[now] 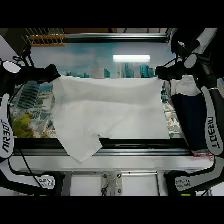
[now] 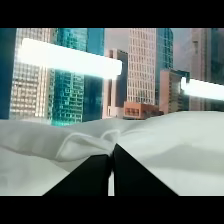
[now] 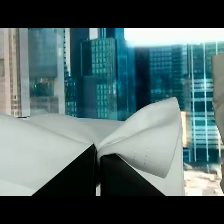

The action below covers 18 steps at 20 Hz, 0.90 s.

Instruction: Fold the clothes and pants, and hang the long-sleeved shirts on hangers.

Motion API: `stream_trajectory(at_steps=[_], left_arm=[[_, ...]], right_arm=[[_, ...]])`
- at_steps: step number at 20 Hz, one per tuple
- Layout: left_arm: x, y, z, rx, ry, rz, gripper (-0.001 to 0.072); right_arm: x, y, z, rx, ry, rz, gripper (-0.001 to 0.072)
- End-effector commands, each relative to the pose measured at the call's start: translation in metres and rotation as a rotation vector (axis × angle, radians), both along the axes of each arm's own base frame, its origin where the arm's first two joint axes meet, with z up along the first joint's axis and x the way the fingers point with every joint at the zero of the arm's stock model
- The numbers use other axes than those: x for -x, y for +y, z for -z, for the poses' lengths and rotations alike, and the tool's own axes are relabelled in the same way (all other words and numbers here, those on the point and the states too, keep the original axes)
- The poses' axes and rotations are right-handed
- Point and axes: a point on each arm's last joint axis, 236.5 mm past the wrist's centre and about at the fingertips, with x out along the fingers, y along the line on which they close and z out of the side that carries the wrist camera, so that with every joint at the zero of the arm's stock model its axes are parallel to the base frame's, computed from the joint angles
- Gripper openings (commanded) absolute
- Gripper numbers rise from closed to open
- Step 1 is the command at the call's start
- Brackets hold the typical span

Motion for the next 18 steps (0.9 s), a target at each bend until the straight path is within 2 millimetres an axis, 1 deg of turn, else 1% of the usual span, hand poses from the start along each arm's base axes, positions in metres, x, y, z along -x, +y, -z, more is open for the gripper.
stream_trajectory(at_steps=[1, 3, 5, 7, 9, 11, 13, 16, 18], left_arm=[[-0.019, 0.009, 0.020, 0.008, 0.026, -0.008, 0.0006], [-0.013, 0.019, 0.019, 0.008, 0.044, -0.012, 0.0006], [0.007, 0.031, 0.030, 0.007, 0.110, -0.011, 0.0006], [0.033, 0.036, 0.048, 0.000, 0.160, -0.014, 0.0006], [0.056, 0.035, 0.067, -0.005, 0.193, -0.017, 0.0006], [0.079, 0.030, 0.088, -0.002, 0.235, -0.016, 0.0006], [0.097, 0.022, 0.107, 0.003, 0.281, -0.001, 0.0006], [0.117, 0.017, 0.130, 0.022, 0.347, -0.001, 0.0007], [0.123, 0.016, 0.136, 0.026, 0.365, -0.003, 0.0007]], right_arm=[[-0.022, -0.002, 0.014, -0.009, -0.020, 0.031, 0.0011], [-0.012, -0.016, 0.019, 0.041, 0.024, 0.044, 0.0010], [0.002, -0.028, 0.026, 0.090, 0.088, 0.061, 0.0010], [0.015, -0.029, 0.033, 0.104, 0.121, 0.055, 0.0009], [0.029, -0.027, 0.044, 0.111, 0.150, 0.049, 0.0010], [0.046, -0.022, 0.062, 0.114, 0.202, 0.036, 0.0010], [0.063, -0.015, 0.080, 0.117, 0.255, 0.020, 0.0010], [0.085, -0.002, 0.105, 0.119, 0.328, -0.002, 0.0011], [0.095, 0.003, 0.116, 0.114, 0.363, 0.004, 0.0011]])
